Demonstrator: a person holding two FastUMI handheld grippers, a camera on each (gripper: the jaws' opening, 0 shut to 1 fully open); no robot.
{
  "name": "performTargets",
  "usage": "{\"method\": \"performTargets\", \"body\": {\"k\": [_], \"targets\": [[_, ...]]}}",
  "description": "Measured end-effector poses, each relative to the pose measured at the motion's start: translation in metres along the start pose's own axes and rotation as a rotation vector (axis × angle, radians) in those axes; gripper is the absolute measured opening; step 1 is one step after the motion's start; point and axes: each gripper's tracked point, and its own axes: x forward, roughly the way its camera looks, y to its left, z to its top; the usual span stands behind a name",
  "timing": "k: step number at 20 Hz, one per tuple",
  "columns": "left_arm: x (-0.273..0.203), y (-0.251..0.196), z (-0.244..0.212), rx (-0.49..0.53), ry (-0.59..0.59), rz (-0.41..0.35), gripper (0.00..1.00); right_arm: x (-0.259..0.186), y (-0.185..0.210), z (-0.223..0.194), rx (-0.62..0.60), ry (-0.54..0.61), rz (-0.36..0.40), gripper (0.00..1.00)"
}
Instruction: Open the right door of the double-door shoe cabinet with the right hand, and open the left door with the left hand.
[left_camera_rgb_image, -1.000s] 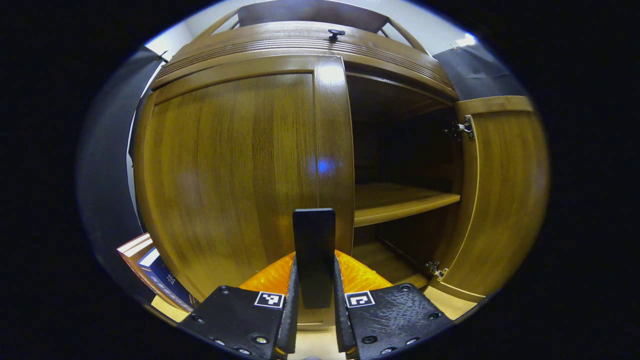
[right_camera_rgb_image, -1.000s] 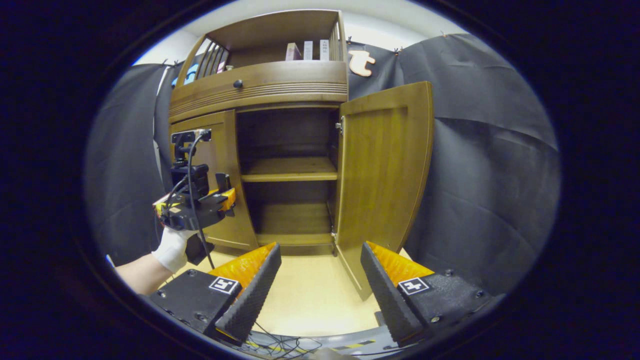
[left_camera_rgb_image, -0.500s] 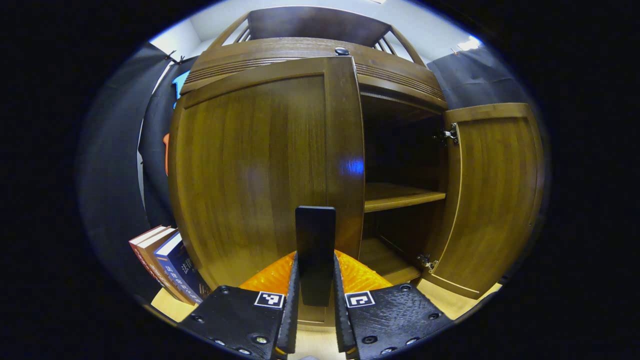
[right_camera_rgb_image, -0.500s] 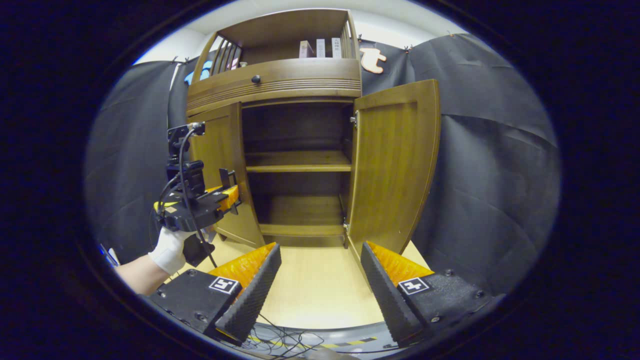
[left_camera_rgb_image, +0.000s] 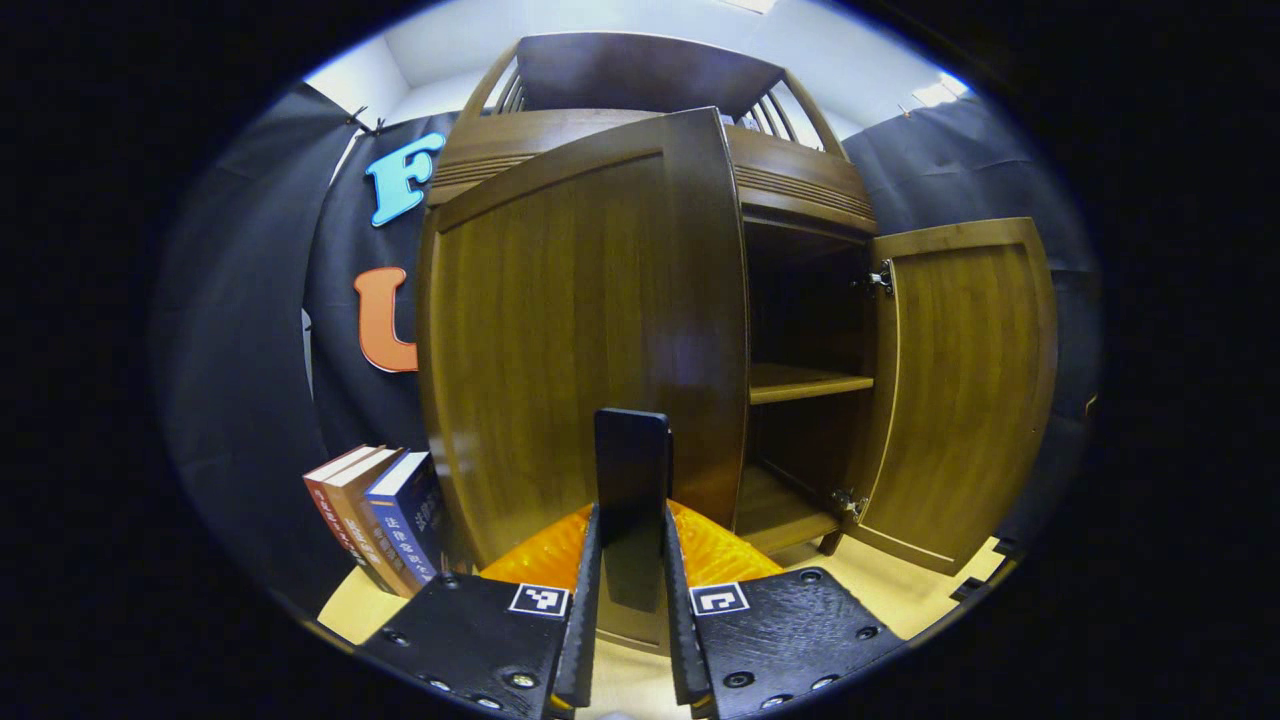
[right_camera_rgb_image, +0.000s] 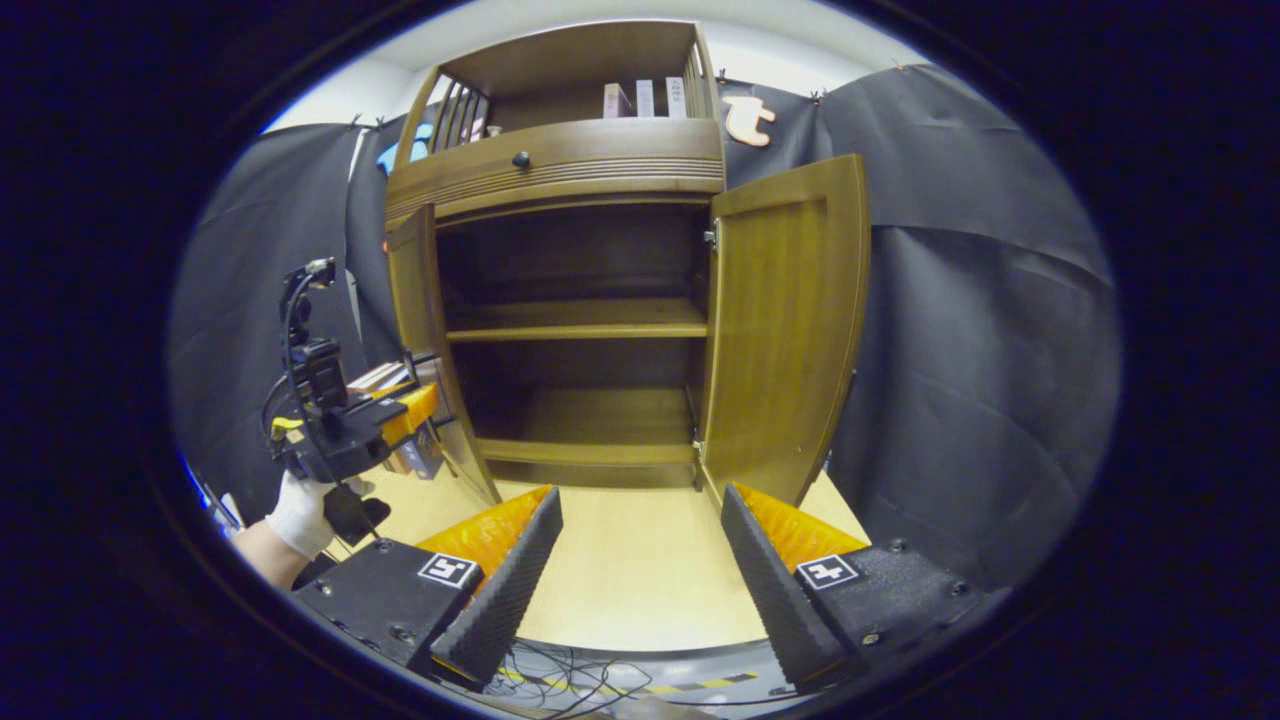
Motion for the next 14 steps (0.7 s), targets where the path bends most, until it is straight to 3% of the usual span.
{"method": "performTargets", "body": {"k": [14], "targets": [[-0.068, 0.072, -0.008, -0.013, 0.036, 0.129, 0.29, 0.011, 0.041, 0.001, -0.043, 0.0, 0.127, 1.0]]}}
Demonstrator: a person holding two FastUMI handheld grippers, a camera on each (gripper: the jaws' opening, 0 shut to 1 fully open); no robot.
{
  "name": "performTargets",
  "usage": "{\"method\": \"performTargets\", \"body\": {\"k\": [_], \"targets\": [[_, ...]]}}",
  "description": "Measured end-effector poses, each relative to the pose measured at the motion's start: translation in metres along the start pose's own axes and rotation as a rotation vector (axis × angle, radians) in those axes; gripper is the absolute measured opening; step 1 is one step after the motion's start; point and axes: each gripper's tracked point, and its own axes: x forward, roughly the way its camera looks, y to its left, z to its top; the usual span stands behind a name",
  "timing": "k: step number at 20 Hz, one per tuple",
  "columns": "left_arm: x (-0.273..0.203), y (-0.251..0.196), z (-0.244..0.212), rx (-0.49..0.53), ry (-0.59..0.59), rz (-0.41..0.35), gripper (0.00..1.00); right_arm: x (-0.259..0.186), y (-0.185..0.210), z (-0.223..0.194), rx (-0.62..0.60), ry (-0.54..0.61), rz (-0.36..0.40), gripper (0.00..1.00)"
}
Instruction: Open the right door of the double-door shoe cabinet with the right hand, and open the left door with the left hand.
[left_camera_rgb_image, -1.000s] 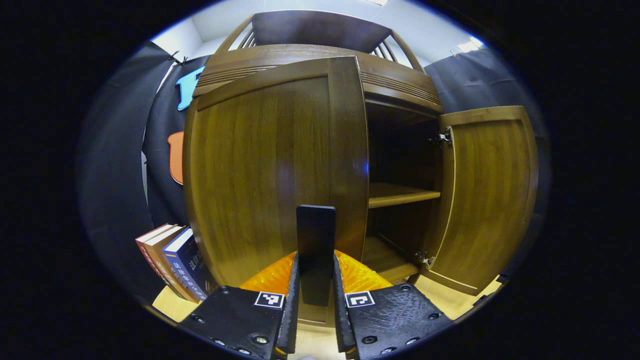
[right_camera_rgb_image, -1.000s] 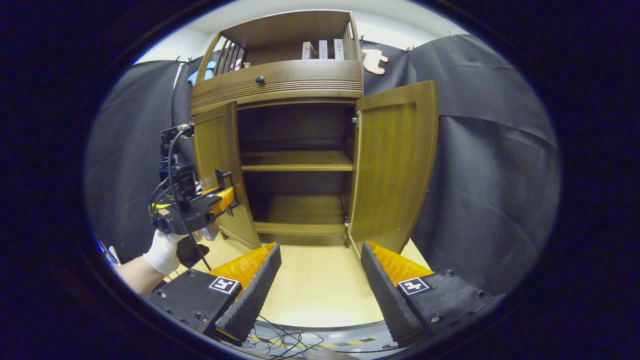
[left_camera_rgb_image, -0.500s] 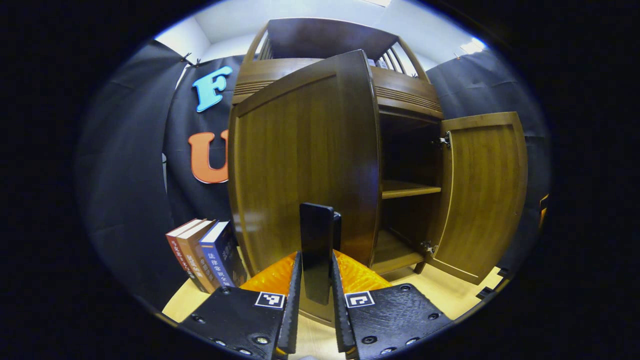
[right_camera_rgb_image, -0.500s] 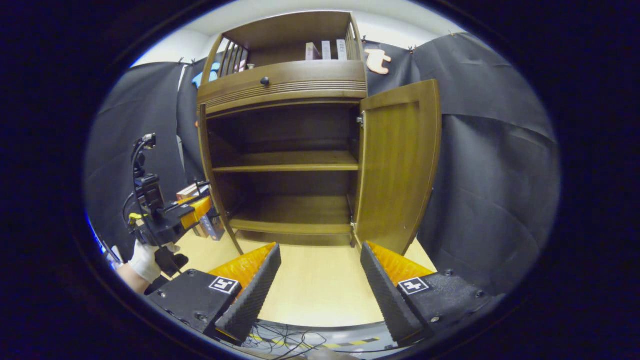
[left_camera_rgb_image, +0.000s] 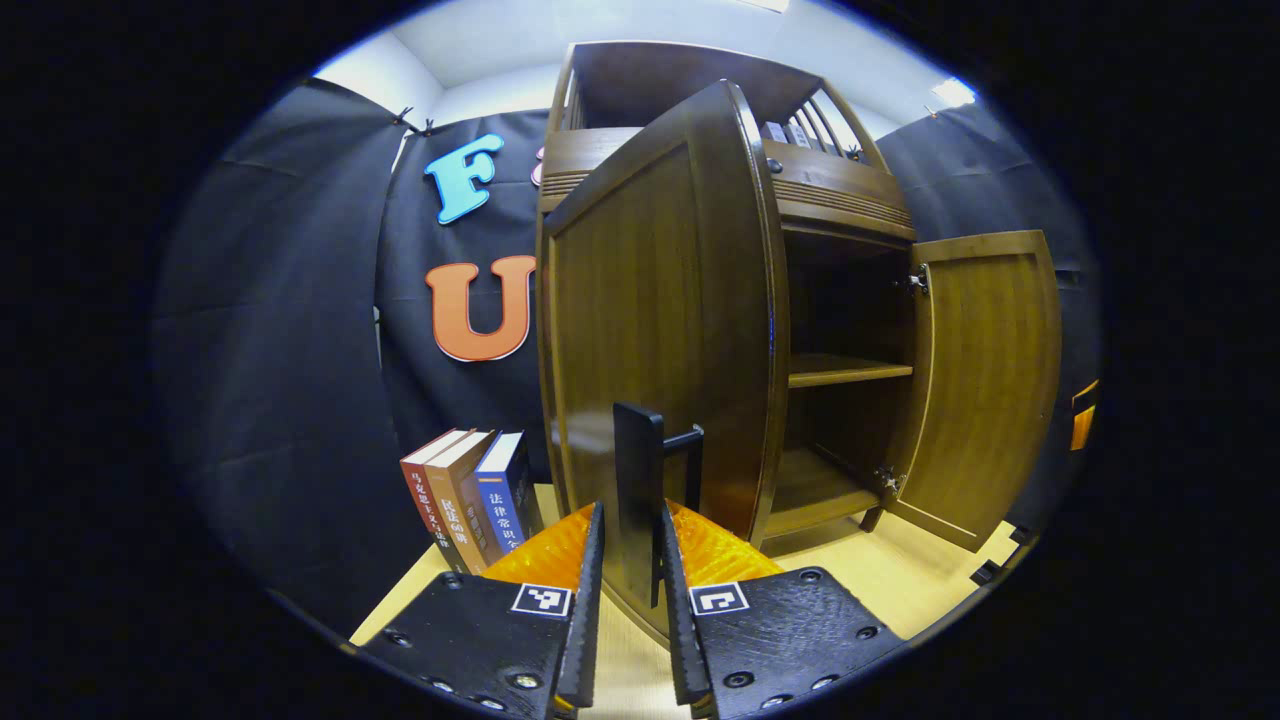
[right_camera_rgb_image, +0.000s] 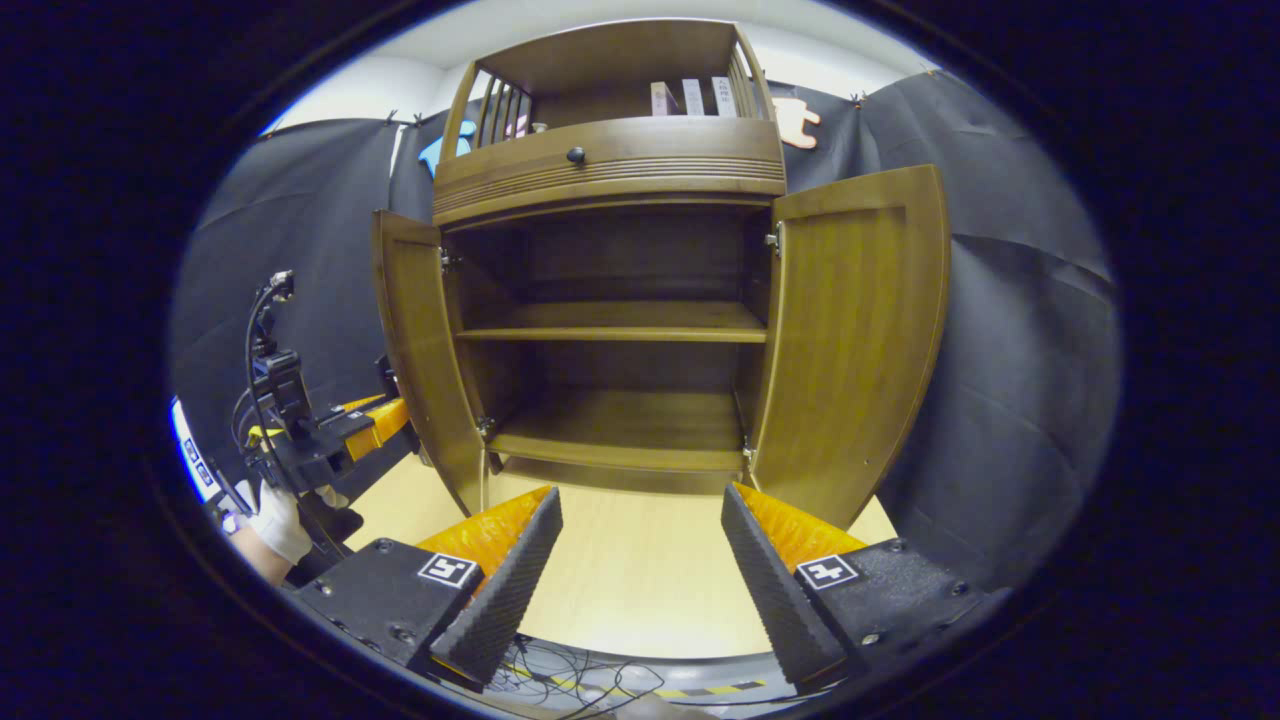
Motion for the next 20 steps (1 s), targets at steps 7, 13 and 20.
{"method": "performTargets", "body": {"k": [7, 13, 20], "targets": [[-0.011, 0.036, -0.003, 0.053, -0.004, 0.025, 0.11, 0.003, 0.011, -0.005, 0.017, 0.007, 0.038, 1.0], [-0.013, 0.095, -0.003, -0.011, -0.028, 0.068, 0.02, 0.003, 0.019, -0.008, 0.018, 0.011, 0.06, 1.0], [-0.014, 0.113, -0.003, -0.042, -0.036, -0.016, 0.0, 0.005, 0.018, -0.013, 0.026, 0.019, 0.053, 1.0]]}}
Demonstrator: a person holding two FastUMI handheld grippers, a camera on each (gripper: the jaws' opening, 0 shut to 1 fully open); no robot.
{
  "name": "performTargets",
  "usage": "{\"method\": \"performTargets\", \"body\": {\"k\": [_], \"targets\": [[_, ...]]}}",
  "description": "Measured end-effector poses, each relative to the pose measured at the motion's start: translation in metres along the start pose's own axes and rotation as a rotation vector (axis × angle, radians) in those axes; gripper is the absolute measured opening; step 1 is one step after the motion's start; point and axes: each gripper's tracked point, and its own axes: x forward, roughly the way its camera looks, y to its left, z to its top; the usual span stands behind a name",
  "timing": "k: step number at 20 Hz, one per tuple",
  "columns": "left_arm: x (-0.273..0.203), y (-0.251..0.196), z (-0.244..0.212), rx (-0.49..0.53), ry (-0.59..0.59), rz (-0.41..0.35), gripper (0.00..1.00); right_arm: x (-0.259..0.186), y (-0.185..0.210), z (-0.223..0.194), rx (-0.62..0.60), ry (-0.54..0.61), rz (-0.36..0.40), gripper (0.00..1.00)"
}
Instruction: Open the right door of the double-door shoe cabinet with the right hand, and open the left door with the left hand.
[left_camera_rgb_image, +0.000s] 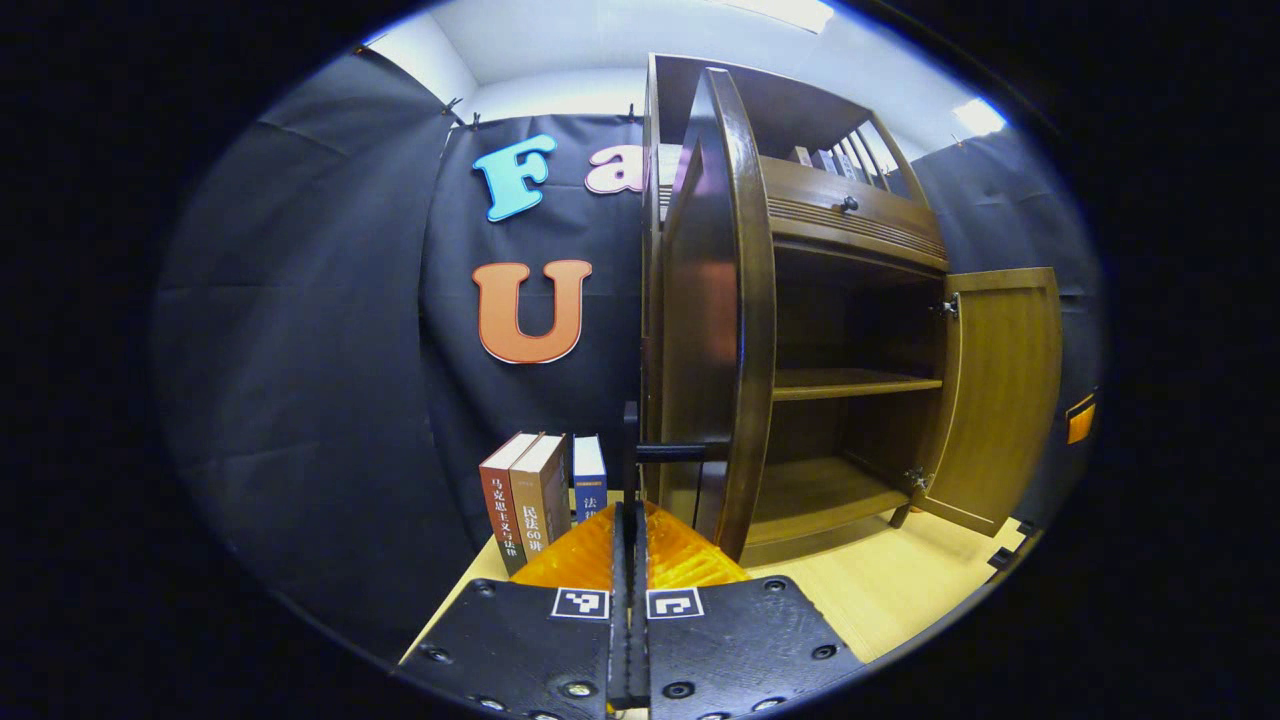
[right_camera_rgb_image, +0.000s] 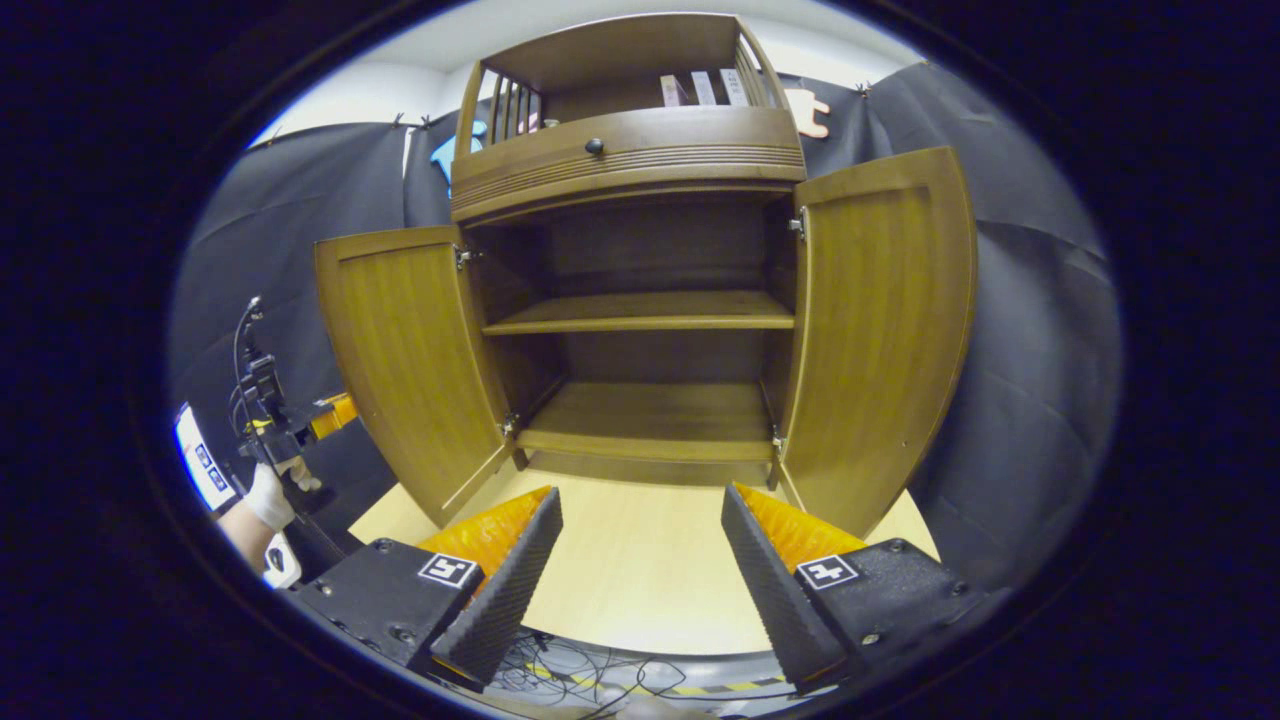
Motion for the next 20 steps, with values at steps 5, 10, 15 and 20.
{"method": "performTargets", "body": {"k": [5, 10, 15, 20], "targets": [[0.003, 0.015, 0.0, 0.005, 0.01, -0.066, 0.0, 0.0, 0.003, -0.001, -0.008, 0.007, -0.003, 1.0], [0.006, 0.022, -0.002, 0.012, 0.024, -0.175, 0.09, -0.001, 0.01, -0.001, -0.012, 0.017, 0.007, 1.0], [0.004, 0.021, -0.001, -0.015, 0.048, -0.233, 0.0, -0.001, 0.013, 0.005, -0.029, 0.017, 0.02, 1.0], [-0.005, 0.022, 0.002, 0.032, 0.06, -0.217, 0.12, 0.0, 0.014, 0.01, -0.029, 0.013, 0.038, 1.0]]}}
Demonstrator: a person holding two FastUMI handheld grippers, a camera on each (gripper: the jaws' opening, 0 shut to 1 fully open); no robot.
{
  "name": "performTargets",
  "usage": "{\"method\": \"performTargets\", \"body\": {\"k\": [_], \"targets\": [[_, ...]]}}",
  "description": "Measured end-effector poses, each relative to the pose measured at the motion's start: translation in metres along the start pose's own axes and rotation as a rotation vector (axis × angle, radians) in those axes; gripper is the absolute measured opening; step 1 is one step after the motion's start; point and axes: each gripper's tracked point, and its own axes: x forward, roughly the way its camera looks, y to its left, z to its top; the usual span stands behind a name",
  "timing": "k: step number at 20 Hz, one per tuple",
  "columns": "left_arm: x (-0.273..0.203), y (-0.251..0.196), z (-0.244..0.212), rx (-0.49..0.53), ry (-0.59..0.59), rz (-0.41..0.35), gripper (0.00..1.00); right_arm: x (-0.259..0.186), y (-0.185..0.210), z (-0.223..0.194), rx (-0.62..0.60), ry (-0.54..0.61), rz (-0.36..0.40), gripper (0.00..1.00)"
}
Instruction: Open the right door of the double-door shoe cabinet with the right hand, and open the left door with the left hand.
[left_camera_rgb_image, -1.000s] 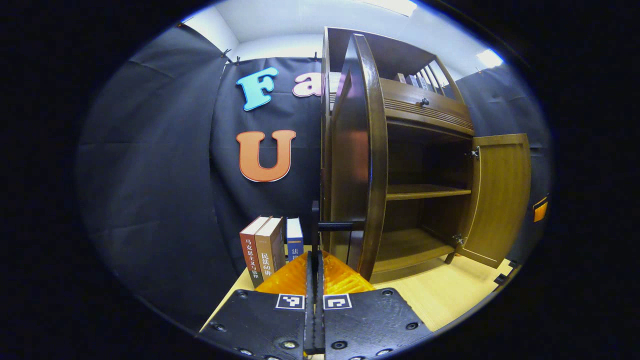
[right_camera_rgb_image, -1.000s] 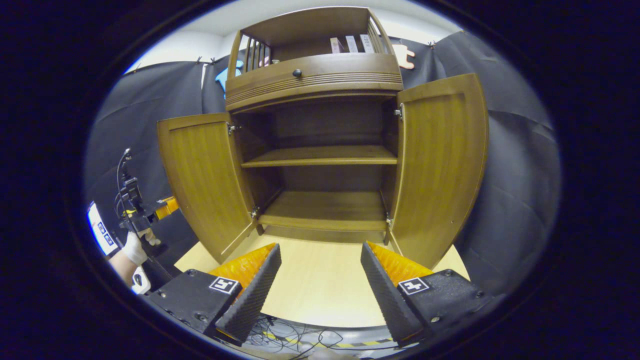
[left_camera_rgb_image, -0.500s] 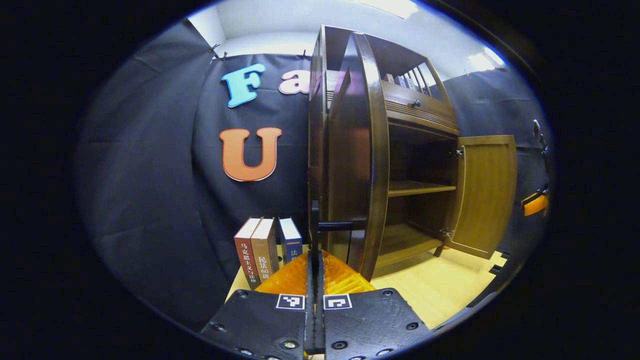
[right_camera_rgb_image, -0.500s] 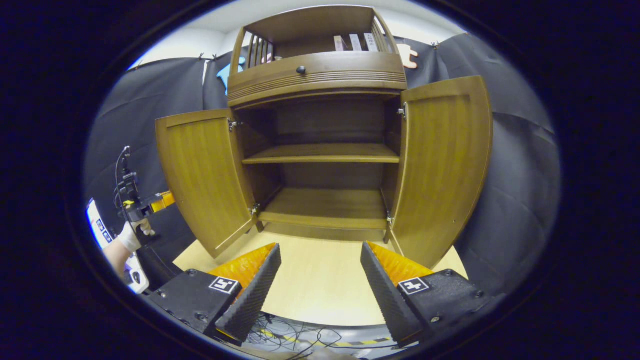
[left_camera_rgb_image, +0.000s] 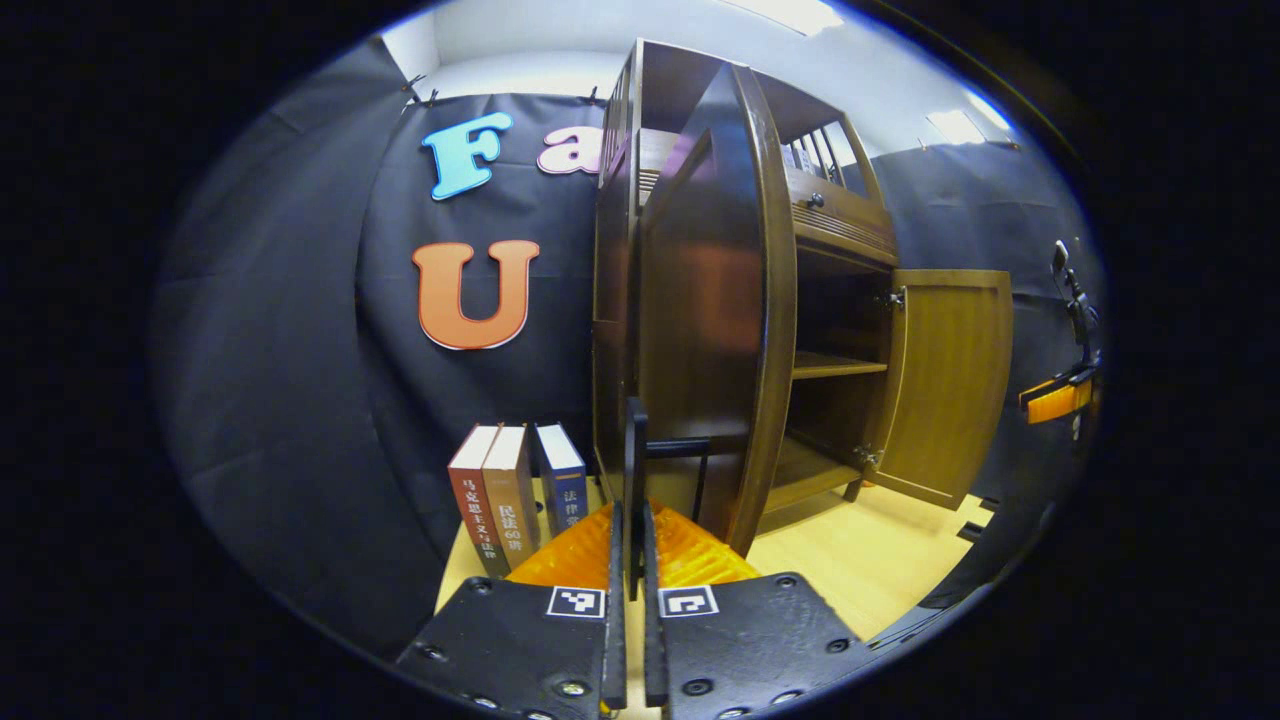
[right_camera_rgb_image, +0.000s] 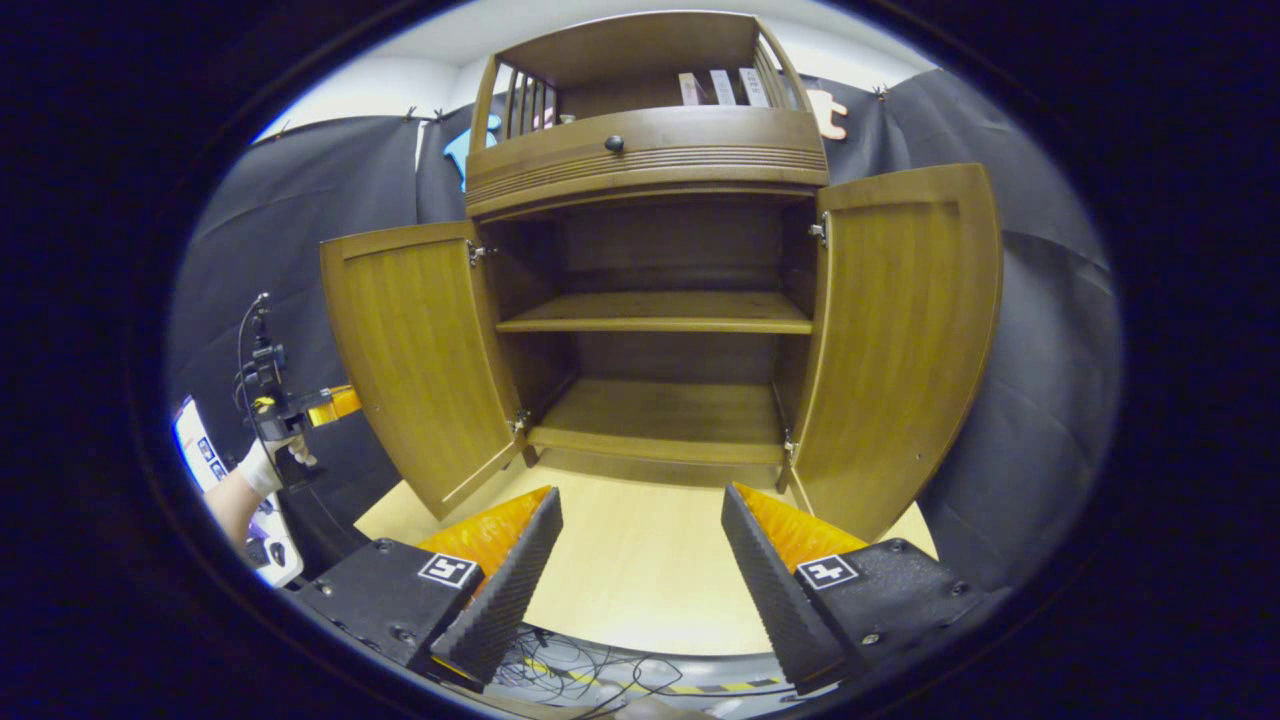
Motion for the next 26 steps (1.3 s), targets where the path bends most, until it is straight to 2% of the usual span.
{"method": "performTargets", "body": {"k": [1, 3, 6, 7, 8, 9, 10, 15, 17, 18, 20, 21, 22, 23, 24, 25, 26], "targets": [[-0.002, 0.002, -0.001, 0.006, 0.003, 0.009, 0.07, 0.001, -0.001, 0.0, 0.0, -0.001, 0.002, 1.0], [-0.018, 0.007, 0.0, 0.002, 0.016, 0.022, 0.16, 0.003, -0.004, 0.002, -0.007, -0.009, 0.007, 1.0], [-0.047, 0.006, 0.004, -0.026, 0.038, 0.074, 0.75, 0.007, -0.015, 0.008, -0.033, -0.037, -0.001, 1.0], [-0.053, 0.007, 0.007, -0.008, 0.035, 0.115, 0.92, 0.009, -0.019, 0.011, -0.026, -0.046, -0.001, 1.0], [-0.062, 0.006, 0.011, 0.012, 0.042, 0.161, 1.0, 0.01, -0.022, 0.014, -0.019, -0.053, 0.0, 1.0], [-0.07, 0.003, 0.015, 0.024, 0.046, 0.211, 0.96, 0.011, -0.027, 0.018, -0.013, -0.062, -0.002, 1.0], [-0.077, -0.004, 0.022, 0.028, 0.039, 0.256, 0.96, 0.011, -0.031, 0.021, -0.005, -0.074, 0.0, 1.0], [-0.086, -0.055, 0.066, 0.016, 0.006, 0.374, 0.95, 0.017, -0.053, 0.036, 0.006, -0.101, -0.015, 1.0], [-0.076, -0.078, 0.084, -0.006, -0.025, 0.368, 1.0, 0.016, -0.059, 0.041, 0.014, -0.115, -0.024, 1.0], [-0.071, -0.087, 0.092, 0.005, -0.037, 0.38, 0.96, 0.014, -0.061, 0.043, 0.014, -0.118, -0.025, 1.0], [-0.057, -0.104, 0.096, 0.004, -0.047, 0.389, 0.96, 0.009, -0.067, 0.046, 0.02, -0.133, -0.038, 1.0], [-0.049, -0.119, 0.095, -0.003, -0.046, 0.373, 1.0, 0.006, -0.071, 0.048, 0.027, -0.142, -0.053, 1.0], [-0.04, -0.133, 0.093, -0.004, -0.041, 0.351, 0.96, 0.003, -0.074, 0.048, 0.033, -0.15, -0.067, 1.0], [-0.032, -0.146, 0.09, 0.002, -0.032, 0.329, 0.96, 0.001, -0.077, 0.05, 0.043, -0.16, -0.08, 1.0], [-0.025, -0.159, 0.086, 0.003, -0.019, 0.307, 1.0, -0.001, -0.079, 0.051, 0.051, -0.171, -0.092, 1.0], [-0.018, -0.173, 0.082, 0.001, -0.007, 0.277, 0.96, -0.004, -0.082, 0.054, 0.058, -0.182, -0.107, 1.0], [-0.013, -0.183, 0.077, 0.004, 0.001, 0.26, 0.96, -0.007, -0.086, 0.055, 0.065, -0.196, -0.118, 1.0]]}}
